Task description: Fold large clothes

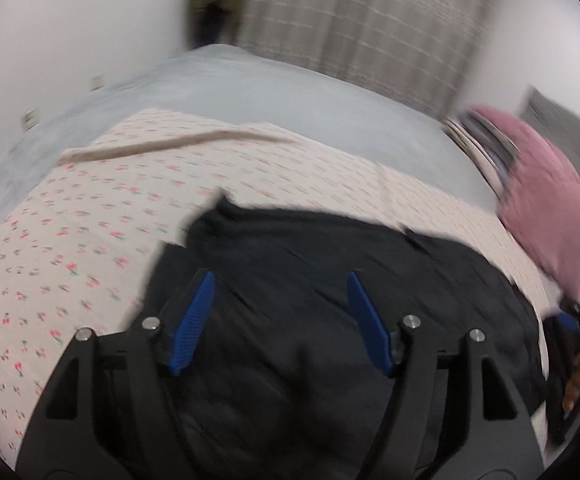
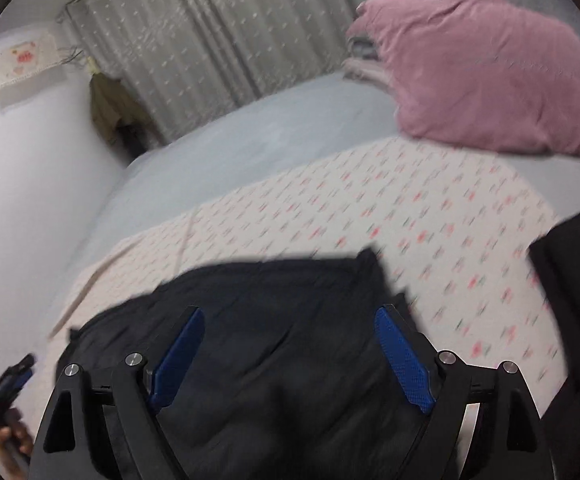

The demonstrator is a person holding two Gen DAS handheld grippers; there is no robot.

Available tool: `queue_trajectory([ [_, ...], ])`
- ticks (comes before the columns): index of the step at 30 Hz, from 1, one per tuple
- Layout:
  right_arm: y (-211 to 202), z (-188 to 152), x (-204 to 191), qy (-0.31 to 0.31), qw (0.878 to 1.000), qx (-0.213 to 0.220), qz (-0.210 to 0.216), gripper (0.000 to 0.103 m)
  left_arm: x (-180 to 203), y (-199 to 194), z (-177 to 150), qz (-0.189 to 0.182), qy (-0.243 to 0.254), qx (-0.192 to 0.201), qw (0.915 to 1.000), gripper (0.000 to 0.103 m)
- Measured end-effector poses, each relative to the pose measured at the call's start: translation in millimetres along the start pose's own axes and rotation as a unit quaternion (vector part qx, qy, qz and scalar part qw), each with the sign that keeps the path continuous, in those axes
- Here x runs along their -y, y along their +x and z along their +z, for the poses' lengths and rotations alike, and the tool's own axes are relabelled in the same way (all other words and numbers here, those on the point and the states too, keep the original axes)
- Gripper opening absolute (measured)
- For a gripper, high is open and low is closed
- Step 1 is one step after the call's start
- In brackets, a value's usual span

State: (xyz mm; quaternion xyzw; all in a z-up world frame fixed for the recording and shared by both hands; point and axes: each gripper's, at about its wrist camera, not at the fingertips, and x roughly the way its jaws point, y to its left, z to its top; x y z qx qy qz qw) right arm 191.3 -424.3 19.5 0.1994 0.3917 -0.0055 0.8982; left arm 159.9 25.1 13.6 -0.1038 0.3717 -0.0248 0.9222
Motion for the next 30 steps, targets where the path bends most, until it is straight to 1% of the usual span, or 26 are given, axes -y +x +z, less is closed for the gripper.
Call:
queue_trajectory([
  [2, -4, -20, -15, -0.028, 0.999, -0.005, -0.016, 0.088, 20, 3, -14, -0.005, 0.015, -0.013, 0.9998, 0.070],
  [4, -2, -37, -30, -0.059, 0.998, -0.016, -0.022, 0.088, 42, 17, -29, -0.009, 0.038, -0.032, 0.9987, 0.070],
  [7, 12, -50, -49, -0.093, 0.995, -0.018, -0.038, 0.088, 58, 37, -41, 0.008, 0.069, -0.055, 0.9961, 0.070],
  [9, 28, -55, -51, -0.100, 0.993, -0.037, -0.040, 0.088, 61, 53, -47, 0.016, 0.065, -0.075, 0.9949, 0.070],
  [11, 46, -59, -49, -0.100, 0.993, -0.056, -0.043, 0.088, 56, 61, -49, 0.015, 0.051, -0.084, 0.9950, 0.070],
  [13, 59, -62, -45, -0.111, 0.991, -0.064, -0.049, 0.088, 47, 69, -49, 0.014, 0.036, -0.094, 0.9948, 0.070],
  [15, 71, -63, -44, -0.123, 0.989, -0.071, -0.050, 0.088, 46, 73, -52, 0.019, 0.034, -0.101, 0.9941, 0.070],
  [16, 74, -66, -45, -0.123, 0.988, -0.074, -0.050, 0.089, 48, 73, -54, 0.021, 0.036, -0.102, 0.9939, 0.070],
  [19, 91, -68, -39, -0.104, 0.988, -0.103, -0.046, 0.090, 53, 76, -58, 0.034, 0.053, -0.105, 0.9925, 0.070],
  [22, 100, -71, -38, -0.106, 0.986, -0.114, -0.058, 0.090, 52, 76, -58, 0.035, 0.056, -0.106, 0.9921, 0.070],
  [25, 103, -74, -43, -0.116, 0.984, -0.113, -0.070, 0.090, 50, 73, -55, 0.033, 0.051, -0.107, 0.9924, 0.070],
  [27, 98, -72, -44, -0.115, 0.985, -0.109, -0.069, 0.091, 51, 64, -51, 0.040, 0.042, -0.106, 0.9927, 0.070],
  [29, 84, -66, -45, -0.104, 0.987, -0.099, -0.070, 0.091, 57, 50, -48, 0.026, 0.041, -0.092, 0.9946, 0.070],
  [30, 74, -64, -47, -0.097, 0.990, -0.082, -0.063, 0.091, 64, 39, -48, 0.015, 0.049, -0.076, 0.9958, 0.070],
])
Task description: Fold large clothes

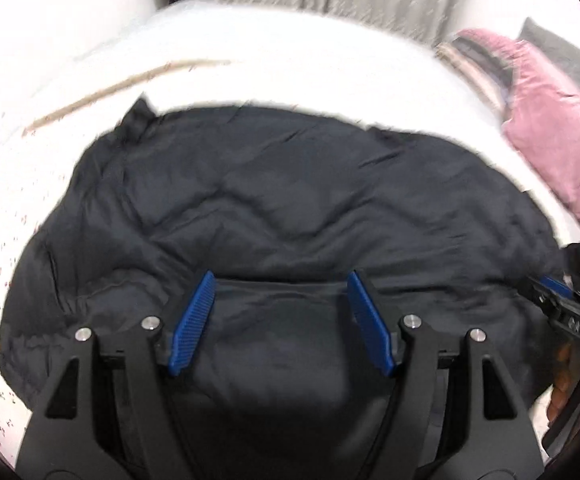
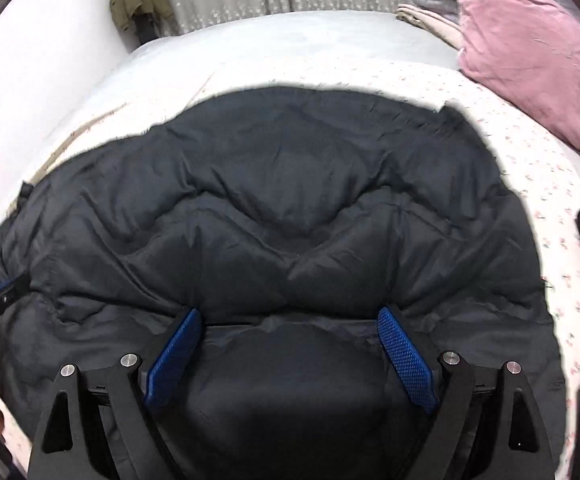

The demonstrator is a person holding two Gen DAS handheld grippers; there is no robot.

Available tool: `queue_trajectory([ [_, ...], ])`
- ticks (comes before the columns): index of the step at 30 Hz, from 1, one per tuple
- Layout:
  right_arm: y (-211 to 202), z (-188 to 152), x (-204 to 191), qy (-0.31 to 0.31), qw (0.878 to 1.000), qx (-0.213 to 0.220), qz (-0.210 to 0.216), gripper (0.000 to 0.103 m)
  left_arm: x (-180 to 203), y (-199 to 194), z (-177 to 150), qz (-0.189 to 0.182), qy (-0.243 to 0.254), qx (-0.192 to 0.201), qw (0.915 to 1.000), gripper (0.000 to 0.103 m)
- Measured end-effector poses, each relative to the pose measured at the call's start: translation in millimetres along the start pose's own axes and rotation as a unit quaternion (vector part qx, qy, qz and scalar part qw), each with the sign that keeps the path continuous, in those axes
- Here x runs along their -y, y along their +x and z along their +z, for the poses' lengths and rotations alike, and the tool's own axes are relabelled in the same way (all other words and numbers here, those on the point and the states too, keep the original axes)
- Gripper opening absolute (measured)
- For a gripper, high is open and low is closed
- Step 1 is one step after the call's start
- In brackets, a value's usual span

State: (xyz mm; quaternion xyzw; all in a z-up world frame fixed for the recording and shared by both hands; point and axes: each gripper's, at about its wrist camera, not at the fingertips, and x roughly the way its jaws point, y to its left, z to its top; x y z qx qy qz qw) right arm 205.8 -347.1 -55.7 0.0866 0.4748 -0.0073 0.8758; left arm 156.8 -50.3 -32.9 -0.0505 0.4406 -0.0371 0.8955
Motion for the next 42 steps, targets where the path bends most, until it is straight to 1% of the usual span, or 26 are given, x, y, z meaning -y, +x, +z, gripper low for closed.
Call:
queue_trajectory([
  [1, -10, 1, 2, 0.008, 1.000, 0.017, 0.008, 0.091, 10, -10, -2, -0.007, 0.018, 0.013, 0.9997, 0.070],
  [2, -21, 1, 6, 0.017, 0.999, 0.031, 0.013, 0.091, 18, -14, -3, -0.012, 0.033, 0.016, 0.9993, 0.070],
  [3, -29, 1, 9, 0.025, 0.999, 0.040, 0.017, 0.091, 34, -17, -8, -0.023, 0.061, 0.016, 0.9978, 0.070],
  [4, -33, 1, 11, 0.029, 0.998, 0.044, 0.019, 0.091, 41, -17, -10, -0.025, 0.073, 0.012, 0.9969, 0.070],
  [6, -39, -1, 16, 0.040, 0.998, 0.046, 0.026, 0.091, 66, -9, -20, -0.015, 0.108, -0.016, 0.9939, 0.070],
  [8, -38, -2, 17, 0.043, 0.998, 0.039, 0.026, 0.091, 80, -4, -26, -0.011, 0.119, -0.031, 0.9923, 0.070],
  [9, -37, -3, 18, 0.042, 0.998, 0.035, 0.027, 0.091, 85, 0, -29, -0.004, 0.120, -0.037, 0.9921, 0.070],
  [11, -35, -6, 18, 0.039, 0.998, 0.028, 0.029, 0.091, 93, 11, -38, 0.030, 0.131, -0.056, 0.9894, 0.070],
  [12, -32, -4, 19, 0.039, 0.999, 0.023, 0.030, 0.091, 99, 20, -42, 0.049, 0.145, -0.067, 0.9859, 0.070],
  [13, -29, -5, 19, 0.041, 0.999, 0.017, 0.032, 0.091, 103, 26, -45, 0.060, 0.153, -0.070, 0.9839, 0.071],
  [14, -26, -4, 20, 0.043, 0.998, 0.011, 0.034, 0.091, 105, 31, -47, 0.068, 0.155, -0.071, 0.9831, 0.071],
  [16, -18, -3, 23, 0.050, 0.998, -0.002, 0.038, 0.091, 107, 32, -48, 0.067, 0.153, -0.066, 0.9837, 0.071],
  [18, -17, -4, 25, 0.050, 0.998, -0.006, 0.038, 0.091, 102, 31, -47, 0.054, 0.146, -0.061, 0.9859, 0.071],
  [20, -20, -3, 26, 0.050, 0.998, -0.003, 0.040, 0.091, 98, 25, -39, 0.035, 0.135, -0.062, 0.9883, 0.071],
  [22, -26, -2, 29, 0.056, 0.997, 0.004, 0.045, 0.091, 92, 16, -29, 0.019, 0.118, -0.042, 0.9919, 0.071],
  [24, -35, 0, 32, 0.069, 0.996, 0.015, 0.052, 0.091, 87, 7, -16, 0.020, 0.104, -0.015, 0.9943, 0.071],
  [25, -36, 3, 34, 0.075, 0.995, 0.018, 0.056, 0.091, 88, 6, -7, 0.024, 0.105, -0.004, 0.9941, 0.071],
  [27, -41, 6, 37, 0.083, 0.994, 0.024, 0.061, 0.091, 93, 13, 6, 0.031, 0.121, -0.004, 0.9921, 0.071],
  [29, -47, 7, 42, 0.090, 0.994, 0.026, 0.063, 0.091, 98, 30, 19, 0.036, 0.131, -0.015, 0.9906, 0.071],
  [32, -46, 9, 43, 0.092, 0.993, 0.020, 0.067, 0.091, 99, 59, 26, 0.043, 0.132, -0.051, 0.9889, 0.071],
  [34, -42, 9, 43, 0.089, 0.994, 0.012, 0.066, 0.091, 103, 72, 24, 0.058, 0.145, -0.056, 0.9862, 0.076],
  [36, -35, 8, 41, 0.080, 0.995, -0.007, 0.060, 0.091, 110, 74, 20, 0.074, 0.156, -0.060, 0.9831, 0.077],
  [38, -31, 3, 37, 0.070, 0.996, -0.023, 0.050, 0.091, 112, 75, 21, 0.080, 0.158, -0.068, 0.9819, 0.077],
  [41, -32, 3, 34, 0.067, 0.997, -0.022, 0.043, 0.091, 114, 76, 33, 0.075, 0.148, -0.095, 0.9815, 0.077],
  [42, -34, 3, 33, 0.068, 0.996, -0.020, 0.046, 0.091, 116, 75, 40, 0.069, 0.143, -0.095, 0.9828, 0.077],
])
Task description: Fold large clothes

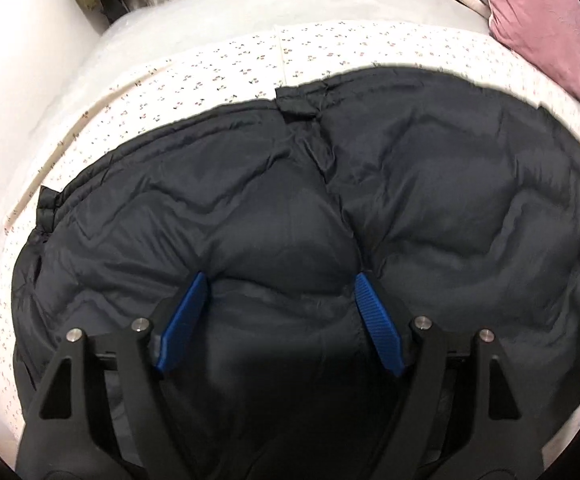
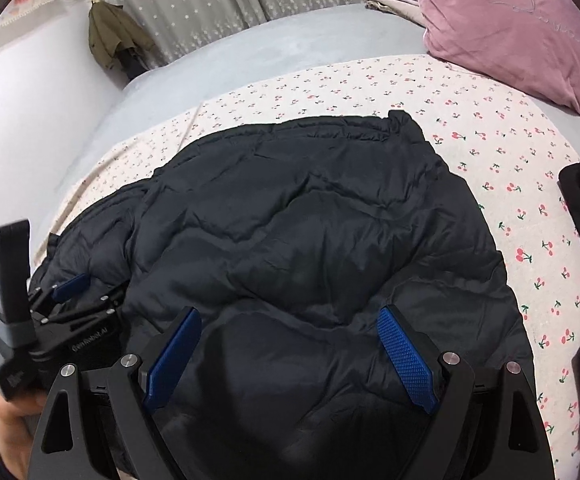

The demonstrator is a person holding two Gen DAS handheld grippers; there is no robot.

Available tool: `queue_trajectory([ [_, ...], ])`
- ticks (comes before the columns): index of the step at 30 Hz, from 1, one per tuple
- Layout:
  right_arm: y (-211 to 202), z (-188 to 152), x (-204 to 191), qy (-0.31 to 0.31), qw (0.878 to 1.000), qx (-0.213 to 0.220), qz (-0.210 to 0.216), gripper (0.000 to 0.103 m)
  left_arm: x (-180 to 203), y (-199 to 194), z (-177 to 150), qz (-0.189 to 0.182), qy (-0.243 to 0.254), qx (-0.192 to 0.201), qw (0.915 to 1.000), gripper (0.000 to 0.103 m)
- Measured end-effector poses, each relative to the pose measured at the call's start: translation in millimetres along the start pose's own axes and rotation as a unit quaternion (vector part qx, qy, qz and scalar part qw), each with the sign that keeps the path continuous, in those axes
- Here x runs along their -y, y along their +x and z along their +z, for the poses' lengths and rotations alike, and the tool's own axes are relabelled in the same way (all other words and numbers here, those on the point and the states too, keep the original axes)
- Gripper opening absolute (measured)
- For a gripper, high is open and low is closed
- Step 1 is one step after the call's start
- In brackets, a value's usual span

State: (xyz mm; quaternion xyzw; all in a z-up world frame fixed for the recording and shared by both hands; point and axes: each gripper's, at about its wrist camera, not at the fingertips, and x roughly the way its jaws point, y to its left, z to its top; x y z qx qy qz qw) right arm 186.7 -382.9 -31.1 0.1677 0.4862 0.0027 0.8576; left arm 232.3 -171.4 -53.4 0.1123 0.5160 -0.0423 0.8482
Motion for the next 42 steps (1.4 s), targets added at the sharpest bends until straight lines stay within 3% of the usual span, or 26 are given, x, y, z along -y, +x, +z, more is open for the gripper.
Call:
queue_trajectory([
  [4, -6, 0, 0, 0.004, 1.000, 0.009, 0.007, 0.091, -4, -9, 30, 0.008, -0.005, 0.023, 0.9997, 0.077],
  [7, -4, 3, 6, 0.014, 1.000, 0.006, 0.004, 0.091, -1, 17, 44, 0.005, -0.004, -0.018, 0.9998, 0.077],
  [12, -4, 4, 9, 0.017, 1.000, 0.003, 0.006, 0.091, -4, 45, 41, 0.016, -0.024, -0.031, 0.9991, 0.078],
  [20, -2, 2, 9, 0.019, 1.000, -0.001, 0.000, 0.091, -10, 37, 57, 0.013, -0.034, -0.028, 0.9989, 0.078],
  [27, -5, 4, 12, 0.023, 1.000, 0.005, 0.002, 0.091, -13, 57, 80, 0.057, -0.035, -0.032, 0.9973, 0.078],
  [32, -2, 4, 11, 0.016, 1.000, 0.001, 0.000, 0.091, -4, 75, 75, 0.070, -0.033, -0.029, 0.9966, 0.078],
  [38, -1, 2, 12, 0.018, 1.000, -0.001, -0.002, 0.091, -13, 66, 75, 0.045, -0.044, -0.031, 0.9976, 0.078],
  [42, -9, 2, 16, 0.027, 1.000, 0.010, 0.002, 0.091, -27, 29, 59, 0.031, -0.051, -0.001, 0.9982, 0.078],
])
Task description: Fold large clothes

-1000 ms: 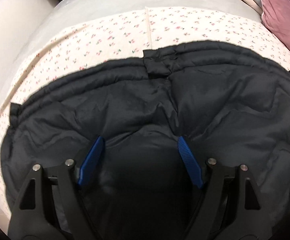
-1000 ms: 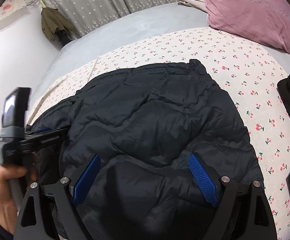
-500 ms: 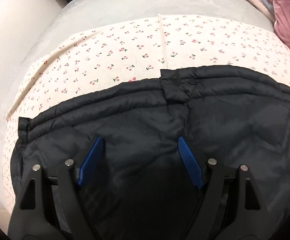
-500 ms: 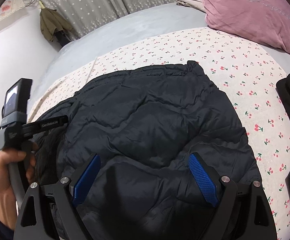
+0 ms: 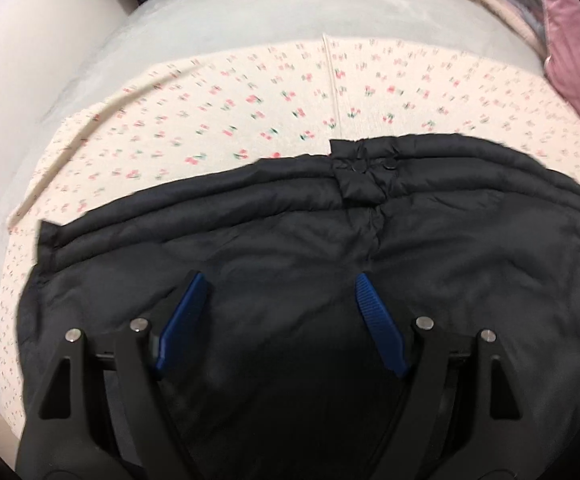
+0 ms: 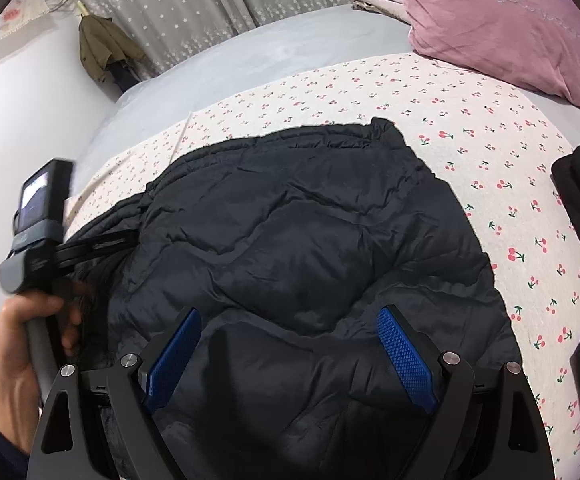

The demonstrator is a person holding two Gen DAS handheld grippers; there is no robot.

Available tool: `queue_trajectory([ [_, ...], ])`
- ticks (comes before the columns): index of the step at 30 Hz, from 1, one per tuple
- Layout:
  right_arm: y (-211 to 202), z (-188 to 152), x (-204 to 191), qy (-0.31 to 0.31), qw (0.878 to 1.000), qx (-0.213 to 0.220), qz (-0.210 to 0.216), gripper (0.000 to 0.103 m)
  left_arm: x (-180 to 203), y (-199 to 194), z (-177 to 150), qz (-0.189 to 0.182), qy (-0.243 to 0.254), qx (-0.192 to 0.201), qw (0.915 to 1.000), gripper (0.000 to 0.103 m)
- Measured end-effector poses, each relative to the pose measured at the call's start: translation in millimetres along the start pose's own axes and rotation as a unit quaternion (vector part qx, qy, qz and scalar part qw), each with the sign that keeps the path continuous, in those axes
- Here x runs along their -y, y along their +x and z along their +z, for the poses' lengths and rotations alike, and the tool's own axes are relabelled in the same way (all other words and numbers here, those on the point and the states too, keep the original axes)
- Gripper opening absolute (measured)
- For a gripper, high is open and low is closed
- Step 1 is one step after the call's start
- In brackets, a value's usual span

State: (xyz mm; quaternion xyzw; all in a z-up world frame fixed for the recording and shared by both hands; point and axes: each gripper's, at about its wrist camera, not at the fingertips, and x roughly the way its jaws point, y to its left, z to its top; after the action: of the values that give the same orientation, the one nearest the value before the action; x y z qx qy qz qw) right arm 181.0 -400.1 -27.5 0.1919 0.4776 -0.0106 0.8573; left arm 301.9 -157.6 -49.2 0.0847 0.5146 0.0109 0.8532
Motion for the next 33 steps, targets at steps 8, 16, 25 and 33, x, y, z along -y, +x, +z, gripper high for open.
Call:
queue_trajectory([
  [8, -13, 3, 4, 0.018, 1.000, 0.020, 0.003, 0.091, 3, -65, -111, -0.078, 0.046, 0.039, 0.9951, 0.078],
  [16, -31, -10, -3, -0.001, 0.999, 0.042, -0.003, 0.091, 4, -72, -102, -0.091, 0.029, 0.098, 0.9905, 0.078],
  [25, -81, -47, 73, 0.187, 0.974, 0.120, -0.036, 0.091, 19, -26, -93, -0.047, 0.036, 0.055, 0.9968, 0.079],
  [33, -55, -123, 131, 0.389, 0.916, 0.066, 0.076, 0.091, 20, -23, -95, -0.055, 0.035, 0.056, 0.9963, 0.079],
])
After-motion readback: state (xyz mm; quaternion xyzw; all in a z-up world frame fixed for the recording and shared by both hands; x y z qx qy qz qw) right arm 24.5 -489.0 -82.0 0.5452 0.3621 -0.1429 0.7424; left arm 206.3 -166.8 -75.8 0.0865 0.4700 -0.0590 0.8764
